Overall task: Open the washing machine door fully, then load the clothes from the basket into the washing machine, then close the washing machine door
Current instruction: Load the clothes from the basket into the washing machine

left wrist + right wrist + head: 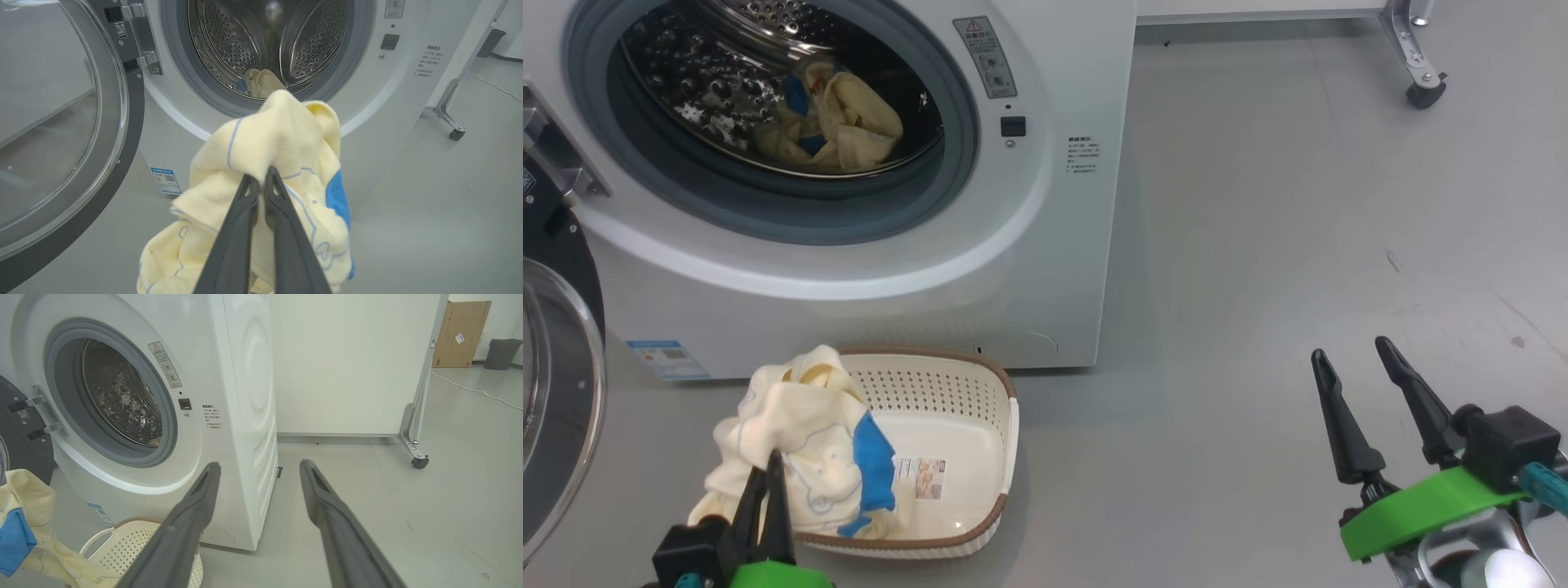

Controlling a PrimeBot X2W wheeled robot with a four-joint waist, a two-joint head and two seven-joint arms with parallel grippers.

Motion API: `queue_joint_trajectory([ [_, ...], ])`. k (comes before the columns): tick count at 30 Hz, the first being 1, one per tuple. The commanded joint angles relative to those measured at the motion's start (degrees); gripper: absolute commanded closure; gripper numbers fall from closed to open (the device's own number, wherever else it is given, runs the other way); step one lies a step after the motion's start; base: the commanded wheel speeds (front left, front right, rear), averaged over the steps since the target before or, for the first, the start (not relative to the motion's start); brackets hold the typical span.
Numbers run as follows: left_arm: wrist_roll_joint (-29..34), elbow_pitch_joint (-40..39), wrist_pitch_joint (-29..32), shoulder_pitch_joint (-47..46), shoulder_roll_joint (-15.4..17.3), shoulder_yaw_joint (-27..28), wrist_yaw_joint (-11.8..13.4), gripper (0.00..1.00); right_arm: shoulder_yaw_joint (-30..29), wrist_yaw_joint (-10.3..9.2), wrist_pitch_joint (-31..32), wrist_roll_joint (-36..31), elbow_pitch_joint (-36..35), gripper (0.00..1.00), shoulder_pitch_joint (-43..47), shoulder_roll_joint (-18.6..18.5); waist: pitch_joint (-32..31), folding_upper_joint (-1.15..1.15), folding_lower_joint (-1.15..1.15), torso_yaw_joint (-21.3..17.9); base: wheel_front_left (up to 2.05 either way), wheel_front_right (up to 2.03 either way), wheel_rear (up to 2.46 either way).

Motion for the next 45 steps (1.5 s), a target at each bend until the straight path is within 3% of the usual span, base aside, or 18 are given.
queue_joint_trajectory([
  [1,0.02,-2.69,0.04,-1.56,0.76,1.97,0.43,1.0,1.34,0.01,0.18,-0.31,-2.25,0.0,-0.95,-0.66,0.16,0.0,0.0,0.14,0.0,0.0,0.0],
  [27,-0.14,-2.75,-0.57,-6.11,1.78,1.58,1.06,1.0,1.95,0.01,-0.18,0.16,-3.02,0.0,-2.53,-0.66,4.92,0.0,0.0,-0.28,0.0,0.0,0.0],
  [36,-0.34,0.19,0.06,-14.97,3.84,2.67,0.45,1.0,3.55,0.01,-1.17,0.76,-3.15,0.0,-5.92,-0.66,11.61,0.0,0.0,-2.56,0.0,0.0,0.0],
  [45,-2.25,6.34,5.86,-27.73,8.11,5.09,-1.28,1.0,5.51,0.01,-3.91,2.74,-1.66,0.0,-9.96,-0.66,19.63,0.0,0.0,-6.28,0.0,0.0,0.0],
])
